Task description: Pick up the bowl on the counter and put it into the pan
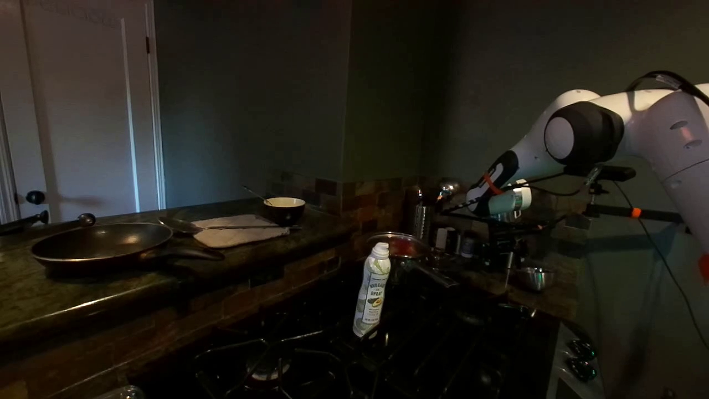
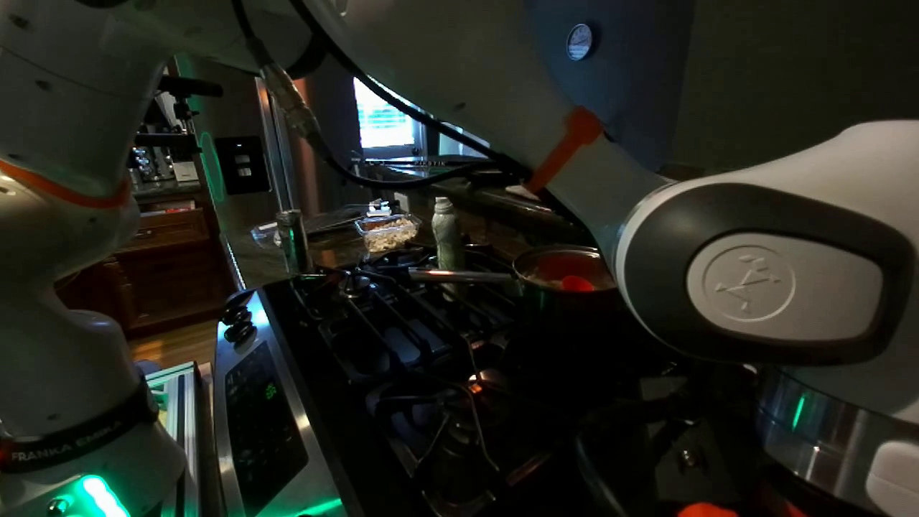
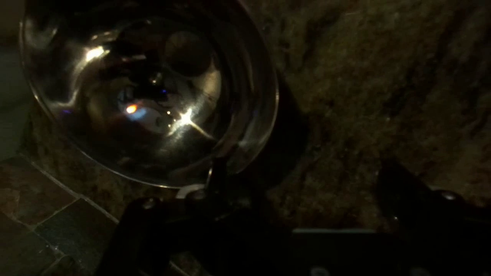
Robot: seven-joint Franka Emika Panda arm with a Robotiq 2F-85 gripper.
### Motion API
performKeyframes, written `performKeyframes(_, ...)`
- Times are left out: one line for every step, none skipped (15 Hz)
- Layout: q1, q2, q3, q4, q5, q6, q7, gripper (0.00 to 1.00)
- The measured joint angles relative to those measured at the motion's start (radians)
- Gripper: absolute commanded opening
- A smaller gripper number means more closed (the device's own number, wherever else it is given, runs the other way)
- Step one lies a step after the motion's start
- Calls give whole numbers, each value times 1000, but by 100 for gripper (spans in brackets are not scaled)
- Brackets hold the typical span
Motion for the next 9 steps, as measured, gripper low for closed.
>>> performKeyframes(-3, -2, -1, 1, 10, 0, 8, 100)
performKeyframes(-6, -5, -3, 1, 19, -1, 16, 100)
performKeyframes(-11, -9, -5, 1, 27, -3, 25, 100)
performKeyframes(-15, -13, -7, 1, 31, -5, 36, 100)
performKeyframes(-19, -17, -9, 0, 34, -6, 46, 100)
performKeyframes(-22, -21, -13, 0, 36, -7, 59, 100)
performKeyframes(-23, -24, -17, -2, 38, -7, 79, 100)
performKeyframes(-24, -27, -22, -3, 38, -8, 99, 100)
performKeyframes(-23, -31, -27, -3, 38, -15, 121, 100)
